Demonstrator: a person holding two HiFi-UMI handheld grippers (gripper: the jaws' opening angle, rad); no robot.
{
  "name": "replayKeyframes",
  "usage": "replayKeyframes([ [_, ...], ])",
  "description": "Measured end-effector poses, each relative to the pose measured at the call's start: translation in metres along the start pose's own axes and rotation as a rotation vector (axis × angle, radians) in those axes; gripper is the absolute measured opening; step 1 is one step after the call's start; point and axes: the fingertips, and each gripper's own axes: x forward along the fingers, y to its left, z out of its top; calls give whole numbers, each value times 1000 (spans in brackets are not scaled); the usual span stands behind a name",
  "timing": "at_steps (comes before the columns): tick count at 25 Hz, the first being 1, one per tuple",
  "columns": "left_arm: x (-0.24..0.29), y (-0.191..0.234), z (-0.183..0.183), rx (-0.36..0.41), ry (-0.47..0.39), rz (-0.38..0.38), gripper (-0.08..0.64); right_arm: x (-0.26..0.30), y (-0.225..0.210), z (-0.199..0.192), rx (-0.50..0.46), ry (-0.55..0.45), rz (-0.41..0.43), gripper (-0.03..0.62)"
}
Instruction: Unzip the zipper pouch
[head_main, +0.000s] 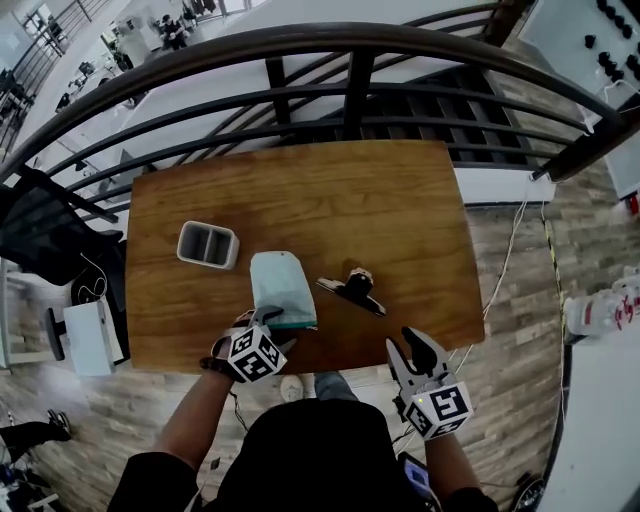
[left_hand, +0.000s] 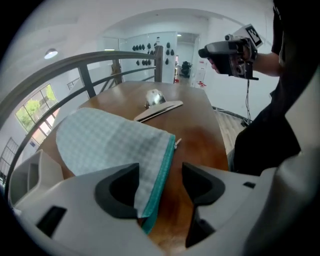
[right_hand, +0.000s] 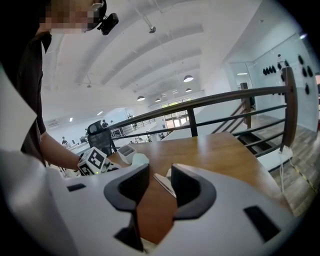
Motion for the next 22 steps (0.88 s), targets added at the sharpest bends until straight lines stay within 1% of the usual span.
replayKeyframes([
  [1,2,-2,-1,0,15,-11,276,5,-1,1,-3,3,11,134],
  [4,4,-4,-3,-20,39,-35,229,19,0,8,-15,2,49,127],
  [5,4,-4,-3,-29,46,-40,206,22,0,11,-18,-3,63,124],
  [6,3,-4,-3,-34,53,-42,162,25,1,14,-20,-8,77,121],
  [11,-2,-11,1,-17,74,-41,84,31,2,19,-48,3,130,102],
  [16,-21,-15,17,-20,18,-62,55,37,13,18,-134,37,194,97],
  [22,-65,-18,38,18,-78,-128,49,46,44,17,-311,78,263,97],
])
